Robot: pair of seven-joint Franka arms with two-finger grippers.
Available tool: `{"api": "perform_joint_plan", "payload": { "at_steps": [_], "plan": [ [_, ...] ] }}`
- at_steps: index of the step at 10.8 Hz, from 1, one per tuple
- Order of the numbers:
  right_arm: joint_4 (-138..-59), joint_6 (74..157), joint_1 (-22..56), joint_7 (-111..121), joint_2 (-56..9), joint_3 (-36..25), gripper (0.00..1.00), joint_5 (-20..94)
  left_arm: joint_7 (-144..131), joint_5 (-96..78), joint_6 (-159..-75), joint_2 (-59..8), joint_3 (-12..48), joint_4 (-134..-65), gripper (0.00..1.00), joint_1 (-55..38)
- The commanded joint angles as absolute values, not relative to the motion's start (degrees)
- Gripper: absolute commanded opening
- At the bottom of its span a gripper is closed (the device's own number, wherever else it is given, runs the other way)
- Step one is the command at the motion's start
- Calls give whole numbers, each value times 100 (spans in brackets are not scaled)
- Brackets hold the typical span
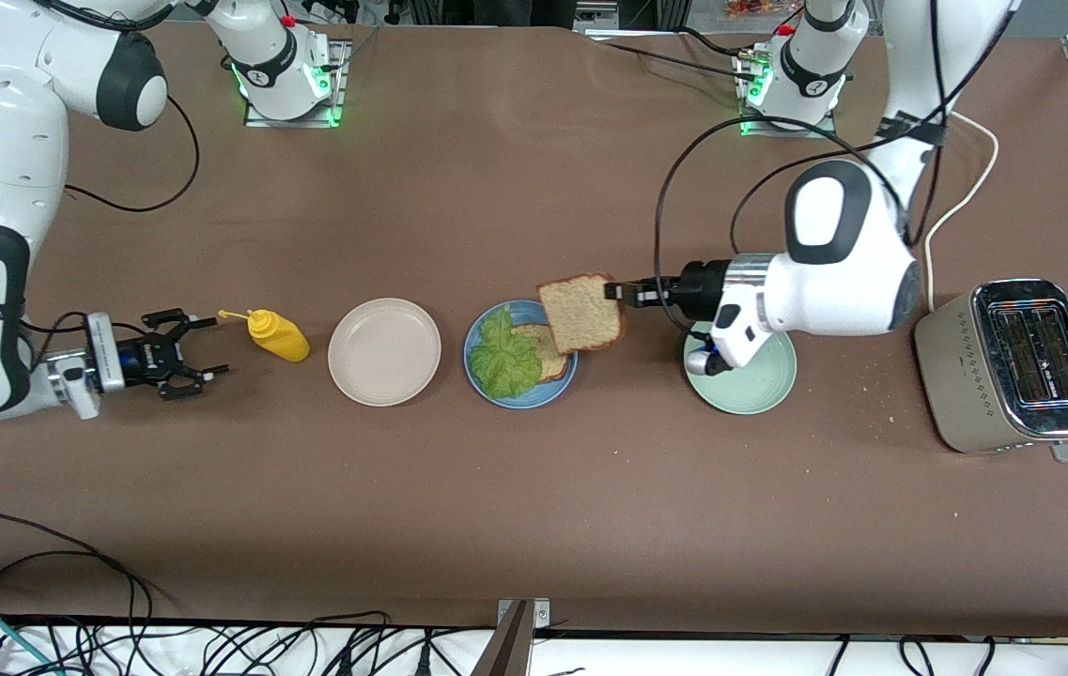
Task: Make sandwich in blue plate with both arms
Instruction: 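Lift the toast with the left gripper while the right gripper releases the bottle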
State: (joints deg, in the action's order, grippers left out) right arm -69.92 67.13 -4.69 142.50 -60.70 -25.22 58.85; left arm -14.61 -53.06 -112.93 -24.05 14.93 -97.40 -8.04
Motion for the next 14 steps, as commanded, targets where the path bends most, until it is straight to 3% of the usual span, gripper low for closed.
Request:
{"api": "perform_joint_plan", "payload": {
  "at_steps": [1, 3, 9, 10, 11, 12, 14],
  "plan": [
    [-6724, 6680, -212, 13625, -5539, -3005, 90, 5241, -1450, -5958, -12484, -2855, 1424, -9580, 0, -1439],
    [-6689, 6802, 16, 12959, -5013, -3137, 90, 4653, -1450, -6003, -13181, -3302, 1424, -9213, 0, -1905],
    [-6196, 6882, 825, 11032, -3790, -3234, 91, 2718, -958, -5985, -13685, -3893, 1248, -9000, 0, -2408],
    [-6161, 6891, 948, 10856, -3640, -3234, 92, 2472, -949, -5968, -13685, -3946, 1213, -9000, 8, -2408],
    [-6048, 6838, 1062, 10715, -3534, -3226, 92, 2235, -949, -5959, -13685, -4025, 1204, -9000, 34, -2400],
    [-6021, 6864, 1220, 10653, -3420, -3234, 92, 1954, -932, -5924, -13693, -4069, 1187, -9009, 99, -2399],
    [-5977, 6899, 1309, 10600, -3393, -3234, 94, 1584, -914, -5915, -13693, -4087, 1099, -9026, 100, -2399]
  ]
}}
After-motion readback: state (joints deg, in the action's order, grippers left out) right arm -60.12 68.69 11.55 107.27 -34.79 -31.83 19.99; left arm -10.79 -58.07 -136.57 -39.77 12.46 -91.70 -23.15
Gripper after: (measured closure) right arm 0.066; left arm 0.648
